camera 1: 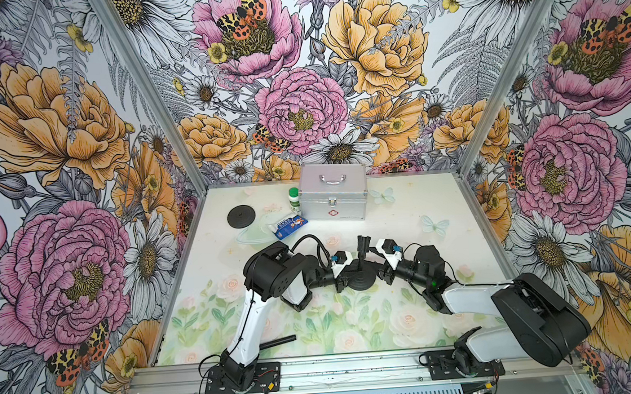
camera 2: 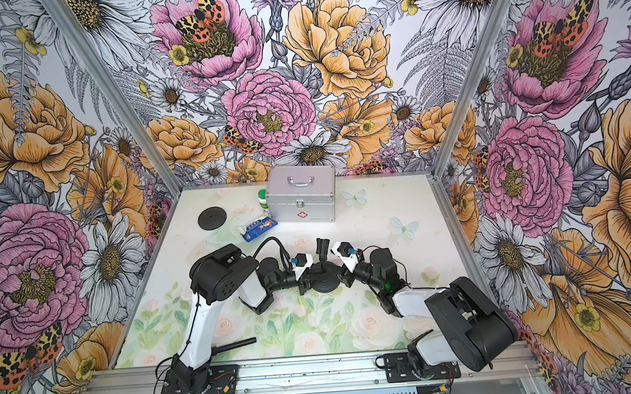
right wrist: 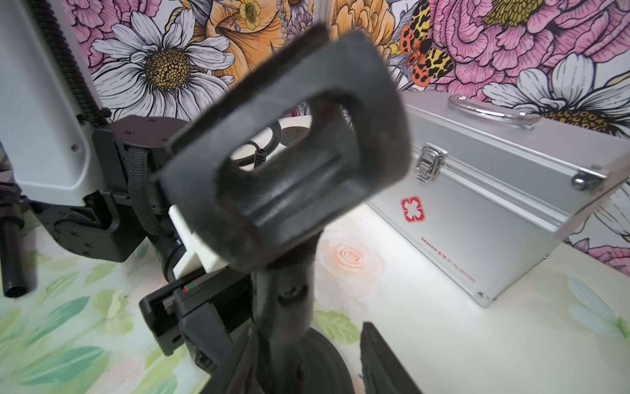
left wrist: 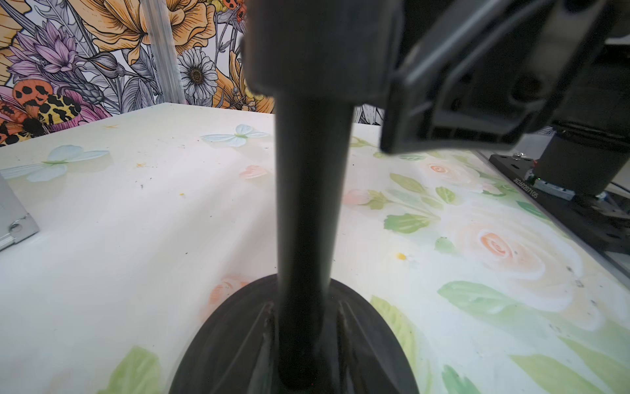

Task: Assemble a microphone stand
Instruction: Screw the microphone stand pole into the microphone stand base.

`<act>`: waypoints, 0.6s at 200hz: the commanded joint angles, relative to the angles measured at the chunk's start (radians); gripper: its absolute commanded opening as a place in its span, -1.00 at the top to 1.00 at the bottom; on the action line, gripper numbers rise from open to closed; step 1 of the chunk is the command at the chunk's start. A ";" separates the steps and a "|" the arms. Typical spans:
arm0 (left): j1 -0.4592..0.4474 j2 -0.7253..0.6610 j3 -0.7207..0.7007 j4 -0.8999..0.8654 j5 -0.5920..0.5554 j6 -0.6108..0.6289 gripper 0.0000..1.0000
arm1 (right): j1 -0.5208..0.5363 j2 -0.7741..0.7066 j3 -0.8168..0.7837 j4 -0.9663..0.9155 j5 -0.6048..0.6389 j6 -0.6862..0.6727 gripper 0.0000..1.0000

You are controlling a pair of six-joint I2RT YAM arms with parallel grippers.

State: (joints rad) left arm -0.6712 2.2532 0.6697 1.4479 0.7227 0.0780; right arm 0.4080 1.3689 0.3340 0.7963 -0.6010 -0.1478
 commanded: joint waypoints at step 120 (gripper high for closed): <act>-0.013 0.033 -0.018 -0.036 0.008 0.008 0.38 | -0.062 0.105 0.211 -0.250 -0.117 -0.055 0.98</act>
State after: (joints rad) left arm -0.6720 2.2532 0.6685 1.4479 0.7223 0.0784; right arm 0.3260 1.4895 0.6502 0.3565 -1.0039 -0.3607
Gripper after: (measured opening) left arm 0.312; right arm 0.198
